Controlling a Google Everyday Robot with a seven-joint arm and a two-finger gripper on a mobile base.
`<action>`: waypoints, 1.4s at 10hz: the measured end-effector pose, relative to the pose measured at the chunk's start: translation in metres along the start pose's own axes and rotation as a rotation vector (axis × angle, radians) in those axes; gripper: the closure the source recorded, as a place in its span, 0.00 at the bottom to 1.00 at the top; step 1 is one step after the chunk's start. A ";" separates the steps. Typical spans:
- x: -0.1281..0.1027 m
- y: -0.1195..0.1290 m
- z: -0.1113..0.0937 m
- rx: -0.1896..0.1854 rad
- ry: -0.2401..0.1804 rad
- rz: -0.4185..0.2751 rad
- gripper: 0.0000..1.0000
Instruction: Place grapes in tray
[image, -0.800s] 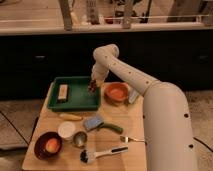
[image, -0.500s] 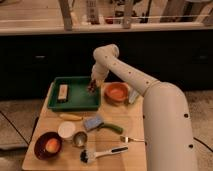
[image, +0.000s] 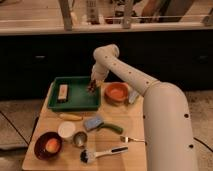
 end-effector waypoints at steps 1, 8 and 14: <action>0.000 0.000 0.000 0.001 -0.001 -0.001 0.98; -0.011 -0.002 0.002 -0.010 -0.004 -0.039 0.32; -0.024 -0.005 0.004 -0.020 -0.009 -0.077 0.20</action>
